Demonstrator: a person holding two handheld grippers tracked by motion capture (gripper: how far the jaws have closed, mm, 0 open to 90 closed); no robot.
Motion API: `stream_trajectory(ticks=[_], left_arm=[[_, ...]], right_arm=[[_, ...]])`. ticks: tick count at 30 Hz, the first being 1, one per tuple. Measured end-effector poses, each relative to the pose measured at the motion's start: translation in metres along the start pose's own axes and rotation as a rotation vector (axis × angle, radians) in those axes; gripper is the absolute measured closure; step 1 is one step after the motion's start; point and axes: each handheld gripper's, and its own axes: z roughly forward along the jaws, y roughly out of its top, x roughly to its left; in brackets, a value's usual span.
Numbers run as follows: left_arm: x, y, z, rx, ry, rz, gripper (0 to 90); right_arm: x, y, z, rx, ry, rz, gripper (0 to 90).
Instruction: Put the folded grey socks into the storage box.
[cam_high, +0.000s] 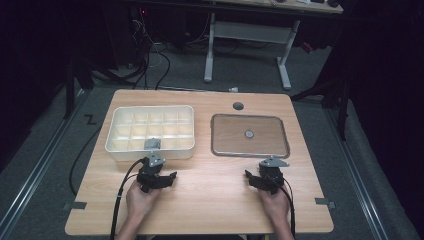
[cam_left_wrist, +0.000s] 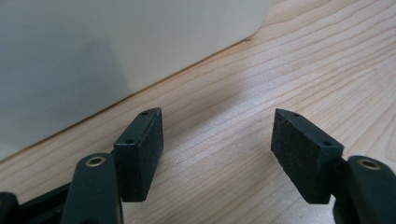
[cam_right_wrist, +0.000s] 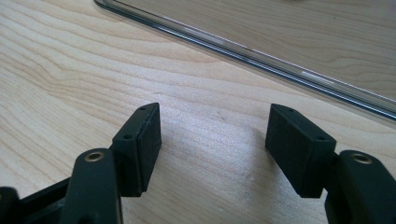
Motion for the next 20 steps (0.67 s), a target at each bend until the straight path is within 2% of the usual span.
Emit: stream_trajectory(ticks=[3,6,20], left_arm=[[-0.0018,-0.0017,0.0009,-0.009,0.026,0.019,34.1],[-0.0034,-0.0072,0.0018,-0.05,0.041,0.014,32.0],[-0.0035,-0.0077,0.0016,-0.051,0.04,0.012,31.6]], right_arm=[[0.0,0.0,0.0,0.0,0.0,0.0,36.4],[0.0,0.0,0.0,0.0,0.0,0.0,36.4],[-0.0001,0.0,0.0,0.0,-0.001,-0.002,36.3]])
